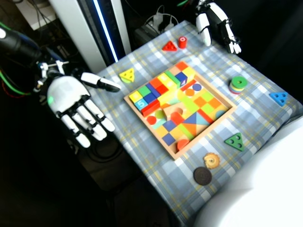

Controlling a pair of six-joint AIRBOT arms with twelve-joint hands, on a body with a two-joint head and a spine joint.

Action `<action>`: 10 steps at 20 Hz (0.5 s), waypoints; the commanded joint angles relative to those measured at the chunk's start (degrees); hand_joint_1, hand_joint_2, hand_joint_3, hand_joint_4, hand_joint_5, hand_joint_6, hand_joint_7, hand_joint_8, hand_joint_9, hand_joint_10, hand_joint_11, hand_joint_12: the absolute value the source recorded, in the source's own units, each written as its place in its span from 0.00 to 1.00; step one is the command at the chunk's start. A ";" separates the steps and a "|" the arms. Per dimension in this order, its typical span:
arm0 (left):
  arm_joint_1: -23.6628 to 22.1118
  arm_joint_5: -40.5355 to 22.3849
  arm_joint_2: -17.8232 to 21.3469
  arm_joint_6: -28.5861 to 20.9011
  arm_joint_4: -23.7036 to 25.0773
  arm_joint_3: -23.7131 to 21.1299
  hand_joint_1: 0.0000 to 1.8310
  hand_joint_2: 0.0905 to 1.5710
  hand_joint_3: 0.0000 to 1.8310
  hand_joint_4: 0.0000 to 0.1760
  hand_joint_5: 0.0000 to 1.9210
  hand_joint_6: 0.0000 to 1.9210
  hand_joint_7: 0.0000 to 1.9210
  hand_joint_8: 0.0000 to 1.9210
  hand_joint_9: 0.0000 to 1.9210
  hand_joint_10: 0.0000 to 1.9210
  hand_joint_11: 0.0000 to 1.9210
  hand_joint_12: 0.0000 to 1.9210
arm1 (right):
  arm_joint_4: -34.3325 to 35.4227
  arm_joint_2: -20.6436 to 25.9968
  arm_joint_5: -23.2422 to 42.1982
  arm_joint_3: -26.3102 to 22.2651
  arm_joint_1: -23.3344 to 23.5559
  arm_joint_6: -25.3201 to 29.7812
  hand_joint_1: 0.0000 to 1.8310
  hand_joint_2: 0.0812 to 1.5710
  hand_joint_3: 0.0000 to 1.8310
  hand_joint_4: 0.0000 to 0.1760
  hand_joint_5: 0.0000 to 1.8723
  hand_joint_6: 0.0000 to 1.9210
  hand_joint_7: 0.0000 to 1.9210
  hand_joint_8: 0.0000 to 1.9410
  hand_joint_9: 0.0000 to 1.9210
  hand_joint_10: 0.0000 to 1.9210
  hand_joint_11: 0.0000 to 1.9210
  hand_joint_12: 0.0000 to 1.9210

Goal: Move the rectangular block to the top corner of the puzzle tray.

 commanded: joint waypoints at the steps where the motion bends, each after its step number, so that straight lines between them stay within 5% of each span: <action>1: -0.57 -6.71 -0.25 -0.45 2.05 0.22 0.34 0.87 0.01 0.44 0.18 0.00 0.09 0.00 0.05 0.01 0.00 0.00 | -1.99 0.00 6.43 0.39 0.16 0.47 0.00 0.78 0.00 0.34 0.17 0.00 0.14 0.00 0.09 0.01 0.00 0.32; 5: -0.57 -6.70 -0.21 -0.48 1.97 0.21 0.35 0.87 0.00 0.33 0.18 0.00 0.10 0.00 0.06 0.01 0.01 0.01 | -3.81 2.38 5.21 0.81 0.51 1.91 0.00 0.81 0.00 0.25 0.17 0.00 0.14 0.00 0.10 0.00 0.00 0.32; 6: -0.57 -6.55 -0.21 -0.48 1.92 0.27 0.35 0.87 0.00 0.34 0.18 0.00 0.10 0.00 0.06 0.01 0.01 0.01 | -5.13 3.62 4.48 1.08 0.89 1.91 0.00 0.80 0.00 0.23 0.17 0.00 0.14 0.00 0.11 0.00 0.00 0.37; 7: -0.57 -6.45 -0.21 -0.48 1.83 0.30 0.36 0.87 0.00 0.35 0.18 0.00 0.09 0.00 0.06 0.00 0.00 0.01 | -6.48 4.86 3.57 1.59 1.25 2.19 0.00 0.81 0.00 0.23 0.17 0.00 0.13 0.00 0.09 0.01 0.00 0.33; 8: -0.56 -6.36 -0.16 -0.48 1.78 0.29 0.37 0.87 0.00 0.32 0.19 0.00 0.10 0.00 0.06 0.00 0.00 0.01 | -8.44 6.14 1.99 2.57 1.89 3.90 0.00 0.81 0.00 0.23 0.17 0.00 0.14 0.00 0.11 0.01 0.00 0.37; 9: -0.56 -6.35 -0.15 -0.48 1.71 0.28 0.36 0.87 0.00 0.35 0.19 0.00 0.10 0.00 0.06 0.01 0.02 0.02 | -10.38 7.03 0.69 3.82 2.28 7.37 0.00 0.80 0.00 0.09 0.16 0.00 0.15 0.00 0.13 0.02 0.00 0.45; 10: -0.55 -6.34 -0.18 -0.48 1.65 0.31 0.37 0.87 0.00 0.34 0.19 0.00 0.10 0.00 0.07 0.00 0.00 0.10 | -12.52 7.87 -0.54 5.74 2.51 12.93 0.03 0.78 0.00 0.07 0.16 0.00 0.15 0.00 0.13 0.01 0.00 0.46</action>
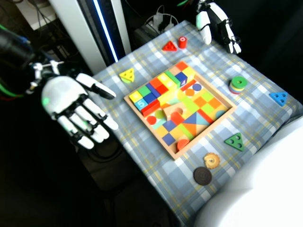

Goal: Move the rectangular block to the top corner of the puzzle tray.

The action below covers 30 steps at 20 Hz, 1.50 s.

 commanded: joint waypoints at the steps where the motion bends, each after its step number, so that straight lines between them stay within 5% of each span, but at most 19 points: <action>1: -0.56 -6.35 -0.18 -0.46 2.34 0.36 0.36 0.87 0.00 0.28 0.20 0.00 0.10 0.00 0.07 0.00 0.00 0.12 | -2.25 0.69 3.81 1.13 0.80 2.75 0.07 0.77 0.00 0.00 0.13 0.00 0.12 0.00 0.10 0.00 0.00 0.36; 4: -0.57 -6.32 -0.11 -0.61 2.34 0.31 0.37 0.87 0.00 0.34 0.20 0.00 0.10 0.00 0.07 0.00 0.00 0.11 | -7.85 2.92 -2.67 3.83 3.95 5.13 0.11 0.75 0.00 0.00 0.12 0.00 0.12 0.00 0.10 0.00 0.00 0.41; 6: -0.56 -6.33 -0.09 -0.61 2.32 0.29 0.37 0.87 0.00 0.26 0.20 0.00 0.10 0.00 0.07 0.00 0.00 0.11 | -12.65 4.37 -7.26 5.46 6.71 7.93 0.18 0.71 0.00 0.00 0.12 0.00 0.11 0.00 0.09 0.00 0.00 0.47; 8: -0.55 -6.20 -0.07 -0.61 2.32 0.32 0.36 0.87 0.00 0.31 0.20 0.00 0.09 0.00 0.06 0.00 0.00 0.07 | -19.59 5.66 -12.87 8.63 9.79 14.83 0.34 0.68 0.00 0.00 0.10 0.00 0.09 0.00 0.07 0.00 0.00 0.43; 10: -0.55 -6.03 -0.10 -0.61 2.33 0.38 0.35 0.88 0.00 0.28 0.20 0.00 0.09 0.00 0.05 0.00 0.00 0.04 | -25.20 6.35 -18.08 11.08 13.71 18.85 0.46 0.66 0.00 0.00 0.12 0.00 0.13 0.01 0.11 0.01 0.00 0.52; 11: -0.55 -5.92 -0.10 -0.61 2.33 0.38 0.36 0.88 0.00 0.25 0.20 0.00 0.09 0.00 0.05 0.00 0.00 0.02 | -28.69 6.70 -21.96 11.93 16.57 19.04 0.50 0.65 0.00 0.06 0.12 0.00 0.14 0.01 0.12 0.01 0.00 0.56; 12: -0.55 -5.84 -0.10 -0.61 2.32 0.38 0.36 0.88 0.00 0.27 0.21 0.00 0.09 0.00 0.05 0.00 0.00 0.01 | -32.82 6.77 -26.32 12.81 20.39 19.17 0.51 0.64 0.00 0.23 0.13 0.00 0.15 0.01 0.13 0.01 0.00 0.57; 13: -0.53 -5.81 -0.10 -0.61 2.30 0.38 0.36 0.88 0.00 0.27 0.21 0.00 0.09 0.00 0.05 0.00 0.00 0.01 | -36.97 6.76 -30.23 13.43 23.59 19.72 0.52 0.64 0.00 0.24 0.13 0.00 0.15 0.01 0.14 0.01 0.00 0.57; 15: -0.53 -5.81 -0.10 -0.61 2.30 0.39 0.36 0.88 0.00 0.40 0.21 0.00 0.09 0.00 0.05 0.00 0.00 0.00 | -44.67 6.43 -36.38 14.23 29.15 21.34 0.55 0.66 0.00 0.03 0.13 0.00 0.15 0.00 0.18 0.02 0.03 0.66; 19: -0.49 -5.74 -0.12 -0.60 2.30 0.44 0.37 0.88 0.00 0.39 0.20 0.00 0.09 0.00 0.05 0.00 0.00 0.00 | -60.17 3.27 -43.10 18.09 37.21 32.69 0.51 0.67 0.00 0.00 0.17 0.00 0.36 0.03 0.39 0.09 0.15 0.74; 20: -0.48 -5.70 -0.12 -0.60 2.30 0.47 0.37 0.88 0.00 0.37 0.20 0.00 0.09 0.00 0.05 0.00 0.00 0.00 | -63.94 2.08 -43.84 19.59 38.81 36.29 0.50 0.68 0.00 0.00 0.17 0.00 0.48 0.12 0.45 0.38 0.27 0.84; 21: -0.46 -5.66 -0.12 -0.60 2.30 0.48 0.36 0.88 0.00 0.36 0.19 0.00 0.08 0.00 0.04 0.00 0.00 0.00 | -66.08 1.38 -44.17 20.44 39.67 38.65 0.51 0.67 0.00 0.00 0.18 0.00 0.51 0.51 0.53 0.76 0.44 0.97; 22: -0.46 -5.55 -0.12 -0.60 2.31 0.50 0.36 0.88 0.00 0.37 0.19 0.00 0.09 0.00 0.04 0.00 0.00 0.00 | -68.66 0.68 -44.81 21.24 40.83 40.74 0.53 0.67 0.00 0.00 0.18 0.00 0.48 0.76 0.55 0.93 0.52 0.99; 23: -0.46 -5.41 -0.12 -0.60 2.35 0.53 0.35 0.88 0.00 0.39 0.19 0.00 0.09 0.00 0.05 0.00 0.01 0.00 | -72.33 -0.04 -46.08 21.95 42.66 42.72 0.54 0.66 0.00 0.00 0.20 0.00 0.53 0.95 0.65 0.99 0.65 1.00; 26: -0.45 -5.12 -0.13 -0.60 2.39 0.61 0.36 0.88 0.00 0.34 0.19 0.00 0.09 0.00 0.05 0.00 0.00 0.00 | -80.16 -1.38 -48.05 23.69 45.92 48.84 0.70 0.67 0.00 0.00 0.20 0.01 0.75 1.00 0.87 1.00 0.87 1.00; 27: -0.44 -5.06 -0.11 -0.59 2.42 0.62 0.35 0.88 0.00 0.41 0.19 0.00 0.09 0.00 0.05 0.00 0.00 0.00 | -83.50 -2.14 -48.13 25.12 46.92 53.37 0.74 0.67 0.00 0.00 0.20 0.01 0.76 1.00 0.87 1.00 0.88 1.00; 30: -0.41 -4.78 -0.06 -0.59 2.50 0.73 0.35 0.88 0.00 0.39 0.19 0.00 0.09 0.00 0.06 0.00 0.00 0.00 | -94.71 -4.51 -48.49 29.22 49.83 65.66 0.87 0.69 0.01 0.00 0.23 0.01 0.77 1.00 0.86 1.00 0.89 1.00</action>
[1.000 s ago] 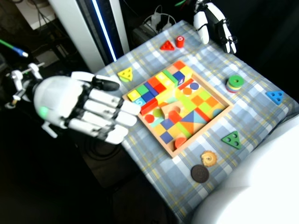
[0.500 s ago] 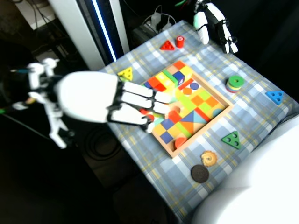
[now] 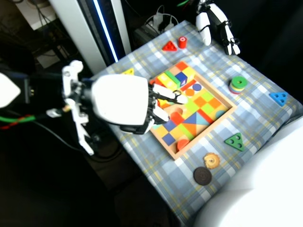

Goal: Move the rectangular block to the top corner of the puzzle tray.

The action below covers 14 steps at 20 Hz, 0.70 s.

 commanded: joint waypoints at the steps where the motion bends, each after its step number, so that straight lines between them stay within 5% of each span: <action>1: -0.43 -6.04 0.00 -0.53 2.51 0.54 0.34 0.88 0.00 0.47 0.18 0.00 0.09 0.00 0.05 0.00 0.00 0.00 | 0.05 -0.03 2.34 -0.09 1.80 1.58 0.92 0.69 0.00 0.00 0.26 0.01 0.76 1.00 0.85 1.00 0.88 1.00; 4: -0.47 -4.96 0.14 -0.53 3.41 0.83 0.35 0.88 0.00 0.44 0.19 0.00 0.09 0.00 0.06 0.00 0.00 0.00 | -8.90 -0.03 1.60 -0.10 4.39 8.14 0.97 0.69 0.00 0.00 0.29 0.00 0.74 1.00 0.83 1.00 0.87 1.00; 7: -0.49 -4.80 0.24 -0.53 3.55 0.85 0.33 0.88 0.00 0.51 0.19 0.00 0.09 0.00 0.06 0.00 0.01 0.00 | -18.17 -0.83 1.56 0.28 6.12 15.53 0.95 0.70 0.00 0.00 0.28 0.00 0.73 1.00 0.82 1.00 0.83 1.00; 14: -0.53 -4.87 0.69 -0.54 3.30 0.72 0.33 0.88 0.00 0.47 0.19 0.00 0.10 0.00 0.07 0.00 0.00 0.10 | -23.04 -2.69 1.83 0.77 6.11 18.16 0.94 0.70 0.00 0.00 0.23 0.00 0.72 1.00 0.79 1.00 0.82 1.00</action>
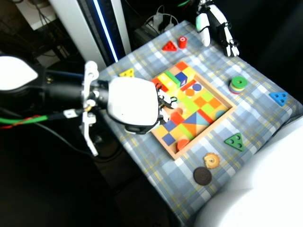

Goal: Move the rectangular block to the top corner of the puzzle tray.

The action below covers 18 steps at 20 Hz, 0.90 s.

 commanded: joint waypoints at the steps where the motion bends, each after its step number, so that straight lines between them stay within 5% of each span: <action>1: -0.53 -6.30 0.45 -0.53 2.05 0.12 0.33 0.88 0.00 0.44 0.19 0.00 0.10 0.00 0.08 0.00 0.00 0.10 | 2.14 -0.37 0.53 0.57 0.84 0.02 0.94 0.70 0.00 0.00 0.23 0.00 0.72 1.00 0.79 1.00 0.82 1.00; 8: -0.47 -6.42 0.66 -0.53 2.04 -0.13 0.32 0.88 0.00 0.51 0.19 0.00 0.10 0.00 0.08 0.00 0.00 0.13 | 1.84 -1.90 0.81 0.81 -0.27 0.08 0.90 0.71 0.00 0.00 0.27 0.00 0.72 1.00 0.79 1.00 0.82 1.00; 13: -0.49 -6.23 0.70 -0.53 2.05 -0.12 0.33 0.88 0.00 0.50 0.20 0.00 0.10 0.00 0.08 0.00 0.00 0.12 | 0.55 -2.50 0.96 0.82 -1.25 0.97 0.88 0.71 0.00 0.00 0.28 0.00 0.71 1.00 0.79 1.00 0.82 1.00; 17: -0.54 -6.05 0.72 -0.53 2.09 -0.12 0.36 0.87 0.00 0.37 0.20 0.00 0.10 0.00 0.08 0.00 0.00 0.13 | -0.47 -3.05 0.92 1.20 -1.95 1.43 0.89 0.71 0.00 0.00 0.27 0.00 0.72 1.00 0.80 1.00 0.82 1.00; 18: -0.54 -6.04 0.72 -0.53 2.09 -0.14 0.35 0.88 0.00 0.43 0.20 0.00 0.10 0.00 0.08 0.00 0.00 0.14 | -0.47 -3.21 0.88 1.53 -2.19 1.50 0.89 0.71 0.00 0.00 0.27 0.00 0.72 1.00 0.80 1.00 0.82 1.00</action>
